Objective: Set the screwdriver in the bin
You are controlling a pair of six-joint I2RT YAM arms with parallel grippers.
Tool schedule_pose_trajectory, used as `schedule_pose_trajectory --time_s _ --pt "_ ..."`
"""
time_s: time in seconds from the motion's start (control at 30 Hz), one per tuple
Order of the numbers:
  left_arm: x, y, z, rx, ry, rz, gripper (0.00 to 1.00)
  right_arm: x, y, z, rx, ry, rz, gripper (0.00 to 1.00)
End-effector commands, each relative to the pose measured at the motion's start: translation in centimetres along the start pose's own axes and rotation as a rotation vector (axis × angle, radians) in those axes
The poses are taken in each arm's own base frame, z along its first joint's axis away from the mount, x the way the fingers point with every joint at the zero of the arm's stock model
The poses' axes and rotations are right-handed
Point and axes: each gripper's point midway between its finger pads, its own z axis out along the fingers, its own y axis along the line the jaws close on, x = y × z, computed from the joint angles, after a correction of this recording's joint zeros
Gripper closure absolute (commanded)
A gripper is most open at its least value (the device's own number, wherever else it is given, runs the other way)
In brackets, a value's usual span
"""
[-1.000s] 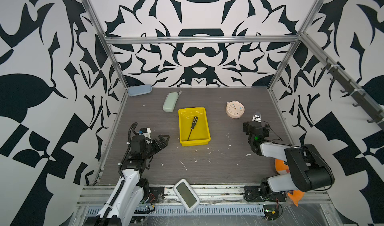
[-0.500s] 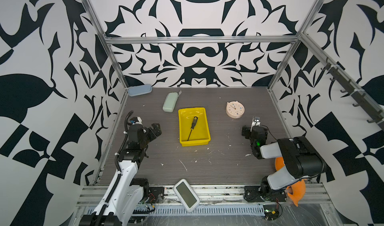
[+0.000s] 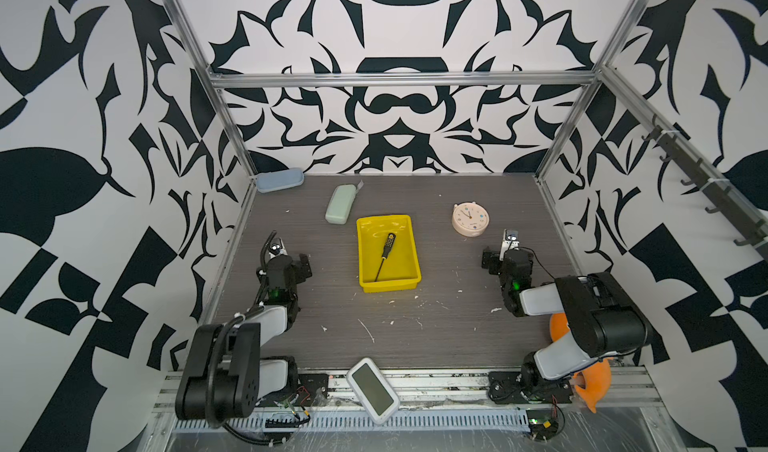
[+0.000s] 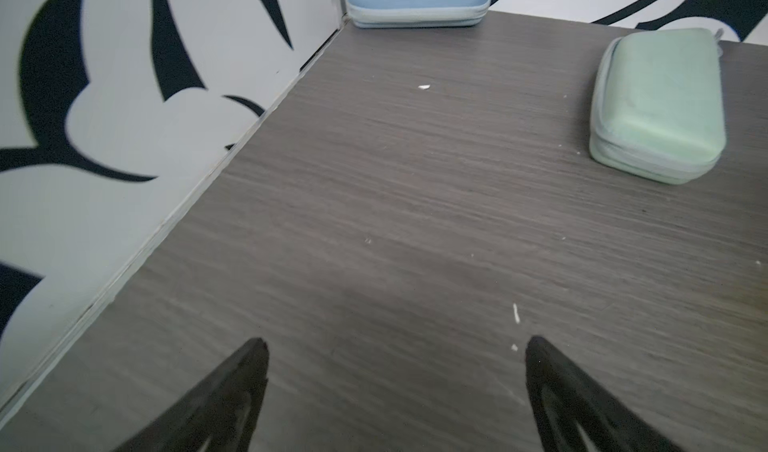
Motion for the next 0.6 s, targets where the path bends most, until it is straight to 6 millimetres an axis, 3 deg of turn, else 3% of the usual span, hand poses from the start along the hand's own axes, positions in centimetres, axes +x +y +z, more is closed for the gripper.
schedule_pose_trajectory --time_s 0.0,0.13,0.37,0.43,0.57 --pt "-4.0 -2.4 1.2 0.107 -0.146 0.032 0.01 -2.3 0.3 0.0 -0.008 -0.067 0.014 0.0" --pt "-2.8 -1.0 3.0 0.027 -0.15 -0.003 0.01 -2.3 0.3 0.0 -0.008 -0.068 0.014 0.0" --pt "-2.7 -1.0 3.0 0.032 -0.132 -0.007 0.01 -2.2 0.4 0.0 -0.011 -0.065 0.014 0.0" --pt "-2.5 -1.0 3.0 0.032 -0.11 -0.009 0.01 -2.2 2.1 0.2 -0.119 -0.054 -0.013 0.0" --pt "-2.5 -1.0 3.0 0.032 -0.118 -0.007 0.01 -2.1 2.2 0.1 -0.152 -0.057 -0.004 0.0"
